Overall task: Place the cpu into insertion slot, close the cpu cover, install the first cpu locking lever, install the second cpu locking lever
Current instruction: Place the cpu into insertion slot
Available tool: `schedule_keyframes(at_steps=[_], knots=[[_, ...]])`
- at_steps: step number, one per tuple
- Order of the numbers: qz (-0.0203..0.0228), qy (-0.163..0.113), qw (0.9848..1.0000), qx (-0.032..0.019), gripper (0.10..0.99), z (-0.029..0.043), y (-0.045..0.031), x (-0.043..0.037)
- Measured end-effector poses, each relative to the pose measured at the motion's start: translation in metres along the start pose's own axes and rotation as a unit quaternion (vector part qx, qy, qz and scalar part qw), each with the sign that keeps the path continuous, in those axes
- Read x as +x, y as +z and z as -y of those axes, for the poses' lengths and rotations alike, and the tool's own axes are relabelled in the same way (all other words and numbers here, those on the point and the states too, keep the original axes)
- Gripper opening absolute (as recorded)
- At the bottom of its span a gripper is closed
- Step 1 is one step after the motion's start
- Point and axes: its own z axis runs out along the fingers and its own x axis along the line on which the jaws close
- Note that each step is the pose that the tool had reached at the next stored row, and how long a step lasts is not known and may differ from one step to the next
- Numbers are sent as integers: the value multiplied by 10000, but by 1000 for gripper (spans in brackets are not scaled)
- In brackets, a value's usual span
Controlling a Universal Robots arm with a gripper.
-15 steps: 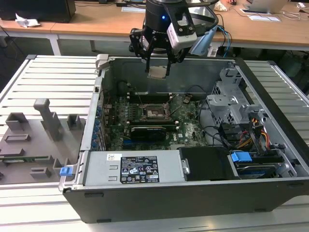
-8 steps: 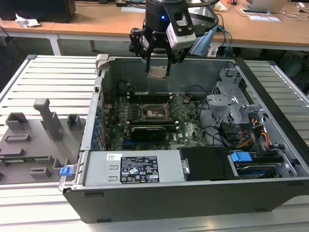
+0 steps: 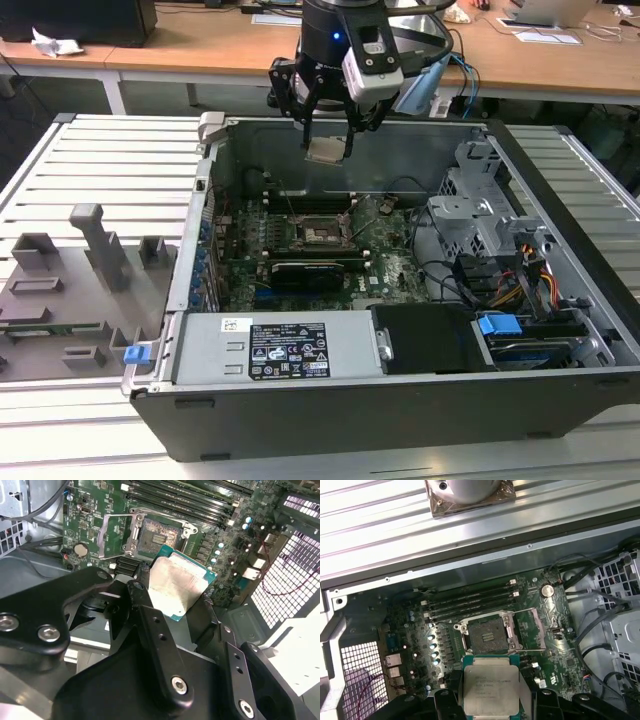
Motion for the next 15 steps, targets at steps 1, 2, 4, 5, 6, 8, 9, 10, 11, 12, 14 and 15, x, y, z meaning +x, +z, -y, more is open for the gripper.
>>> schedule_keyframes(at_steps=[1, 2, 4, 5, 6, 8, 9, 10, 11, 12, 14, 15], knots=[[2, 19, 10000, 0, 537, 0, 0, 0], [5, 48, 10000, -1, 537, 0, 1, 0], [6, 68, 10000, -1, 537, 0, 1, 0], [8, 82, 10000, -2, 537, 0, 1, 0], [9, 95, 10000, -1, 537, 0, 1, 0], [11, 123, 9999, -2, 537, 0, 1, 0], [13, 140, 9999, -2, 537, 0, 2, 0], [14, 158, 9999, -3, 537, 0, 2, 0], [15, 170, 9999, -3, 537, 0, 2, 0], [16, 181, 9998, -3, 537, 0, 2, 0], [19, 207, 9998, -4, 537, 0, 3, 0], [20, 220, 9998, -4, 537, 0, 3, 0]])
